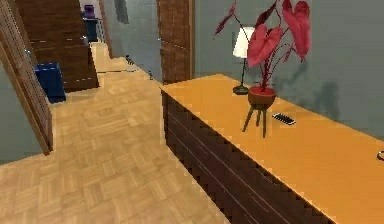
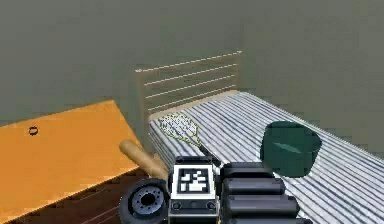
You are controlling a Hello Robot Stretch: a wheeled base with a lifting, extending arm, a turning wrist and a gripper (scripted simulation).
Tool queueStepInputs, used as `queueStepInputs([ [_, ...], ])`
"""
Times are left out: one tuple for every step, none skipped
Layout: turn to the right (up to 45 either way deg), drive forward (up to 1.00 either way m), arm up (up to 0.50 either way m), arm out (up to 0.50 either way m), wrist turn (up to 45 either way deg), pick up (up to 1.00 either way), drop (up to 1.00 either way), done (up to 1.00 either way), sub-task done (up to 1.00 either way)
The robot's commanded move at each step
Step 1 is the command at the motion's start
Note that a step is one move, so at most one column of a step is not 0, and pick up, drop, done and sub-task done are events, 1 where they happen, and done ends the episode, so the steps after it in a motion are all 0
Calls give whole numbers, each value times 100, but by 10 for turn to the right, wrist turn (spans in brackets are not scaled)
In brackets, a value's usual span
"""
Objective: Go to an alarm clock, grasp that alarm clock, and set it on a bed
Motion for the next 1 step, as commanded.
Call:
queueStepInputs([
  [450, 0, 0, 0, 0, 0, 0, 0, 0],
])
